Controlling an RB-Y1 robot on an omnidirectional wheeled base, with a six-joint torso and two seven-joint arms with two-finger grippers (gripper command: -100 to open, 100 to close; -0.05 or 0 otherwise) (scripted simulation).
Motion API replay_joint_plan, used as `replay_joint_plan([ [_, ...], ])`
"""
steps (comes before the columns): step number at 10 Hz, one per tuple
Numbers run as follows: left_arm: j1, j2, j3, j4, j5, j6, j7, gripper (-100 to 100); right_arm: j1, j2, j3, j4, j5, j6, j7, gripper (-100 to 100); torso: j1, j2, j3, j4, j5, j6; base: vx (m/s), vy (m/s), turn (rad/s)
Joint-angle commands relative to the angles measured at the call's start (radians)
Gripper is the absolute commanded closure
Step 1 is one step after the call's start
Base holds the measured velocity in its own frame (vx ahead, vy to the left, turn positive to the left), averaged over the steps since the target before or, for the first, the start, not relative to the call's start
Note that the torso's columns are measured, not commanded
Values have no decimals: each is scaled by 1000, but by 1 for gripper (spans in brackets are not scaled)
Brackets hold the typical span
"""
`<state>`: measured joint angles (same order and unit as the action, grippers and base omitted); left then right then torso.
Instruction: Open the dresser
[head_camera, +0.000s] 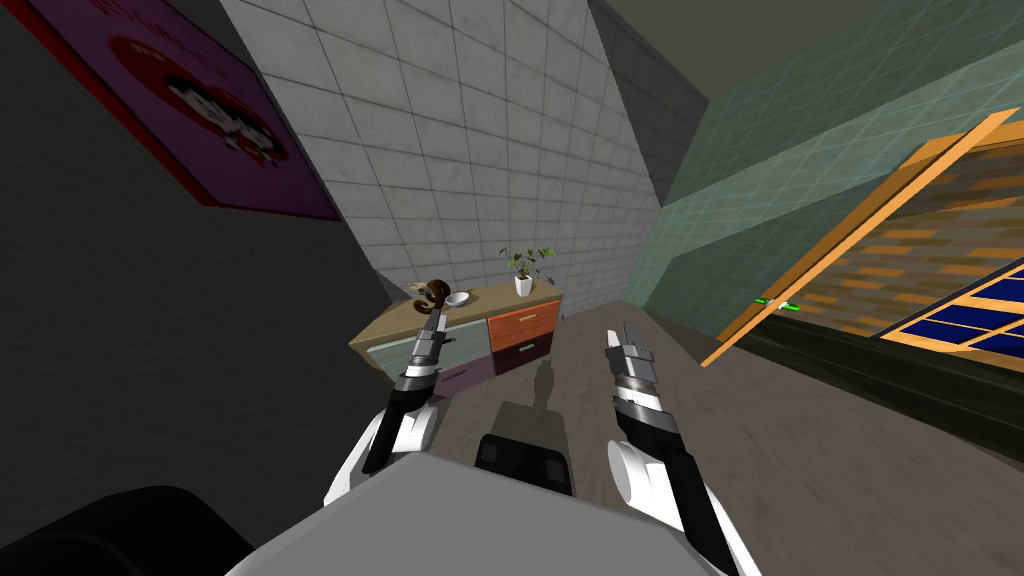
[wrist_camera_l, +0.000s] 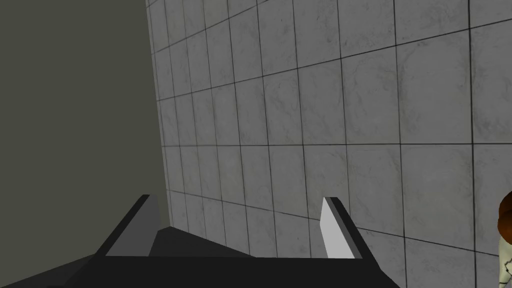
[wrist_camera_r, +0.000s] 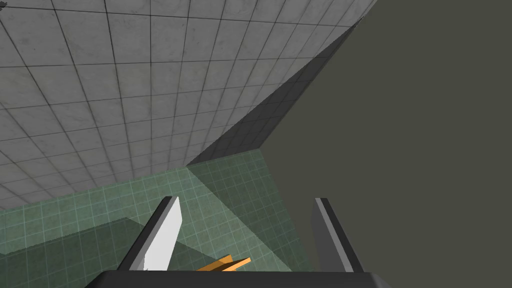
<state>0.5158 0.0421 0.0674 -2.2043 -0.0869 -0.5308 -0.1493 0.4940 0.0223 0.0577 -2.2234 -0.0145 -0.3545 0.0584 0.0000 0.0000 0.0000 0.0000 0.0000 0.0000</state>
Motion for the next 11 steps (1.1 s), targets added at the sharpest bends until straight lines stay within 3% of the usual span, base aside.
replay_joint_plan([
  [1, 0, 0, 0, 0, 0, 0, 0, 0, 0, 0, 0, 0, 0, 0, 0, 0, 0, 40, -82, 41, 0, 0, 0, 0, 0],
  [9, 0, 0, 0, 0, 0, 0, 0, 0, 0, 0, 0, 0, 0, 0, 0, 0, 0, 618, -1234, 617, 0, 0, 0, 0, 0],
  [10, -7, 34, 4, 22, 2, 0, 0, -100, 0, 0, 0, 0, 0, 0, 0, 0, 0, 691, -1382, 691, 0, 0, 63, -30, 21],
  [11, -11, 47, 7, 36, 3, -1, -1, -100, 0, 0, 0, 0, 0, 0, 0, 0, -1, 722, -1453, 723, 0, 0, 82, -58, 25],
])
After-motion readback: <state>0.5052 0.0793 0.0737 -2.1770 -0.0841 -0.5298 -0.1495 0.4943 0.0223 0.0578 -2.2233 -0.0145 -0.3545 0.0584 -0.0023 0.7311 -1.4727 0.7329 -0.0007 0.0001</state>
